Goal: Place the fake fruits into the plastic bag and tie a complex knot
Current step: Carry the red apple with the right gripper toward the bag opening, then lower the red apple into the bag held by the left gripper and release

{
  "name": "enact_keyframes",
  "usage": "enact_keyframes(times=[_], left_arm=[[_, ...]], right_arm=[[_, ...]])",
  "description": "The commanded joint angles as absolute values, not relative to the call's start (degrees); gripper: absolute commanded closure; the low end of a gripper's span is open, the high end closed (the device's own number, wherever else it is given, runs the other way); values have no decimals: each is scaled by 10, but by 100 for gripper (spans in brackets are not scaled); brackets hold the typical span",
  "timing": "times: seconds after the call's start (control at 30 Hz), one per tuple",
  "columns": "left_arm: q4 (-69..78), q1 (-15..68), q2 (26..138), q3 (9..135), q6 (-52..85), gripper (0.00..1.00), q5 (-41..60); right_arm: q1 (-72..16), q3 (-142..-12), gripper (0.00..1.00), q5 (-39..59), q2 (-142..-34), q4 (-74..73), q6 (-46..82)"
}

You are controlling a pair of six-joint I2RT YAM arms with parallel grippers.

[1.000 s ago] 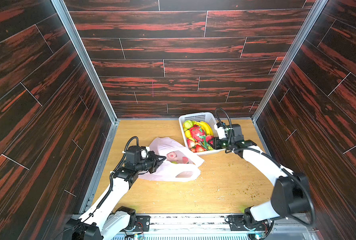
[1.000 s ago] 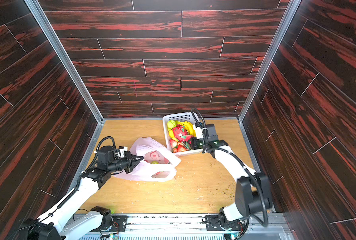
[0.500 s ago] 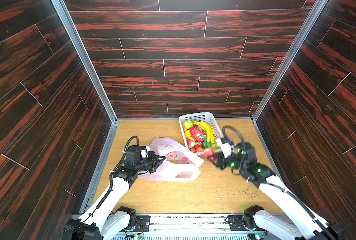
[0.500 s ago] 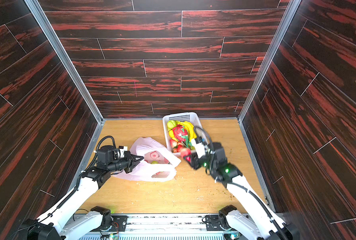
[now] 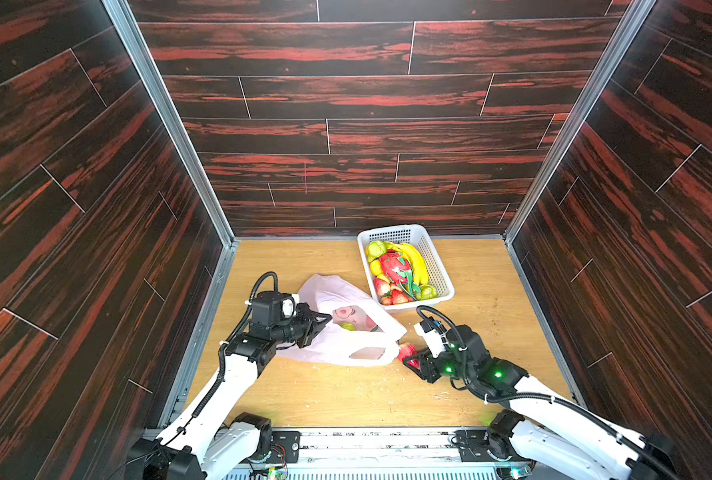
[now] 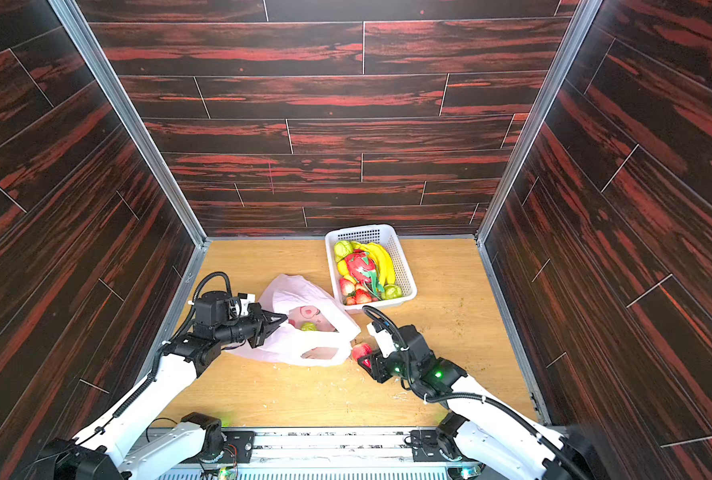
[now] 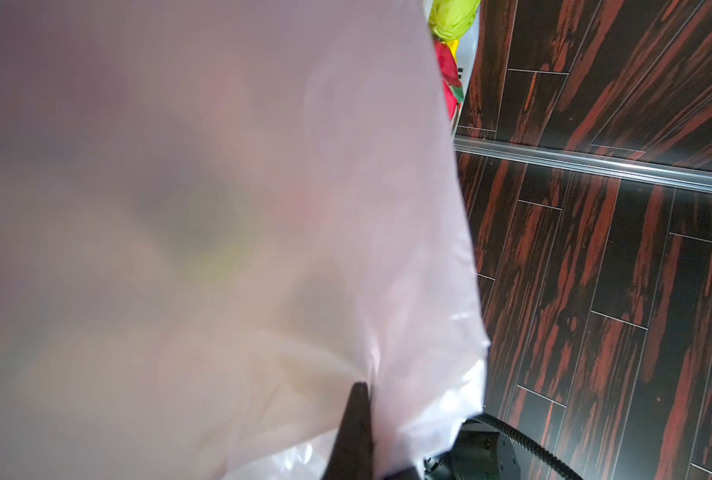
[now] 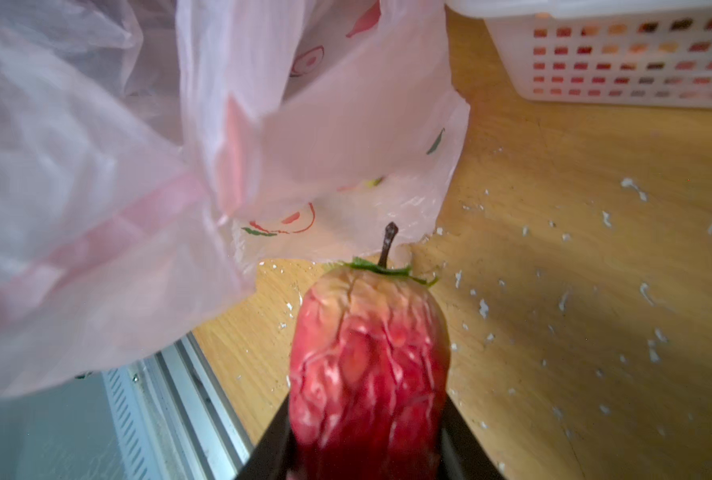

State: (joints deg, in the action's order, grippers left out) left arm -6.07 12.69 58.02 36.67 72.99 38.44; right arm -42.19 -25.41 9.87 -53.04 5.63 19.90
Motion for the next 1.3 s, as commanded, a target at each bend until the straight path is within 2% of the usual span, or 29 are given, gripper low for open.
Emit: enact_keyframes(times=[0.0,0.6,1.13,1.27], left_arm=[[-69,124,567,384,724,100,388],[-38,133,571,388,737,100,415],[-29,135,557,396,751,100,397],[-36,135,556,394,747,100,395]], right_arm=[[-435,-262,84,106,-578,-40,204],[-475,-493,83,157,-867,-180,163],[-480,-598,83,183,-993,-172,148],[-484,-608,82,216,-1014,-178,153]])
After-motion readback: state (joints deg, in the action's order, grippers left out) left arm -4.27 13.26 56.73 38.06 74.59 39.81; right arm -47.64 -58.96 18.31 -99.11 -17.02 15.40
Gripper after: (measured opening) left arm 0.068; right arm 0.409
